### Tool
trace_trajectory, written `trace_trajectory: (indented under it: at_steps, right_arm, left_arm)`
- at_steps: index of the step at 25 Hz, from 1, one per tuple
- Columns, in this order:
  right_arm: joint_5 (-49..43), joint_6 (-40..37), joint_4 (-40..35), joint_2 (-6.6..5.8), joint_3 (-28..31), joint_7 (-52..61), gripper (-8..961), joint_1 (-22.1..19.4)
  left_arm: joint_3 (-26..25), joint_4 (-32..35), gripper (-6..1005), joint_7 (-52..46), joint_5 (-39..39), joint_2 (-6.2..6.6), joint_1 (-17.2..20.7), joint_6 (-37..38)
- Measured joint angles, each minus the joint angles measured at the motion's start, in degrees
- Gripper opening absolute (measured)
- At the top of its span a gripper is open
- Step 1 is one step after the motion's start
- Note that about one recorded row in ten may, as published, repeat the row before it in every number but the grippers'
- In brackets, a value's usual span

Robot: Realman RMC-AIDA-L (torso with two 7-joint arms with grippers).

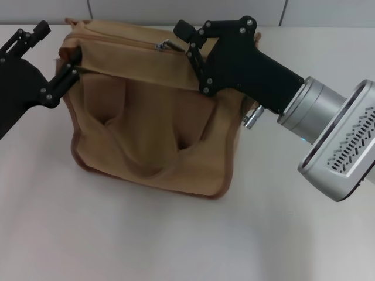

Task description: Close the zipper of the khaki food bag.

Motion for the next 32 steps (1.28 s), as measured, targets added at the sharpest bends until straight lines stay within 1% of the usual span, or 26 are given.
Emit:
trace_trajectory:
  at_steps: [4, 5, 6, 10, 13, 19, 22, 24, 26, 27, 28, 29, 30, 32]
  right_arm:
    - [0.2, 0.0, 0.1, 0.10, 0.7, -0.1, 1, -0.6]
    - [0.4, -1.0, 0.1, 0.16, 2.0, -0.1, 1, -1.3]
    - [0.4, -1.0, 0.1, 0.16, 2.0, -0.1, 1, -1.3]
    - [0.4, -4.8, 0.9, 0.18, 4.5, 1.2, 1, -2.4]
    - [0.3, -5.2, 1.4, -0.02, 4.9, 2.8, 1, -2.3]
    - [0.3, -5.0, 1.7, 0.03, 5.3, 2.9, 0, -2.5]
    - [0.4, -6.9, 1.5, 0.19, 7.0, 5.3, 0, -3.9]
    - [0.1, -9.5, 0.7, 0.10, 9.3, 11.4, 0, -5.1]
    - [-1.7, -11.8, -0.3, -0.38, 12.6, 20.7, 1, -5.6]
    - [-3.5, -12.7, -0.7, -0.71, 14.8, 26.0, 1, -5.7]
    - [-8.4, -13.6, -1.1, -1.24, 19.7, 36.1, 1, -5.4]
    - [-8.4, -13.6, -1.1, -1.24, 19.7, 36.1, 2, -5.4]
    - [-11.1, -13.9, -1.2, -1.47, 22.5, 41.0, 2, -5.2]
    - [-15.4, -14.0, -1.0, -1.65, 27.6, 47.7, 59, -4.8]
  left_arm:
    - [0.0, 0.0, 652, 0.1, -1.0, 0.03, 0.6, 0.4]
    - [0.0, 0.0, 652, 0.1, -1.4, 0.03, 0.7, 0.6]
    - [0.0, 0.0, 652, 0.1, -1.6, 0.04, 0.8, 0.9]
    - [0.0, 0.0, 652, 0.2, -1.7, 0.05, 0.8, 1.3]
    - [0.5, 0.0, 648, 0.2, -1.7, -0.02, 0.4, 1.1]
    - [1.5, -0.9, 634, 0.3, -1.3, -0.02, -0.4, 0.9]
    - [2.7, -0.9, 628, 0.3, -1.1, 0.03, -0.5, 0.8]
    - [3.2, -0.9, 623, 0.3, -1.1, 0.04, -0.5, 0.7]
    - [3.3, -0.9, 619, 0.3, -1.1, 0.01, -0.5, 0.8]
    - [3.3, -0.9, 617, 0.3, -1.2, -0.03, -0.5, 0.9]
    - [3.3, -0.9, 615, 0.3, -1.4, -0.06, -0.5, 1.1]
    - [3.3, -0.9, 612, 0.3, -1.4, -0.06, -0.5, 1.1]
    - [3.3, -1.0, 610, 0.3, -1.4, -0.07, -0.5, 1.2]
    - [3.1, -1.4, 606, 0.3, -1.4, -0.08, -0.6, 1.4]
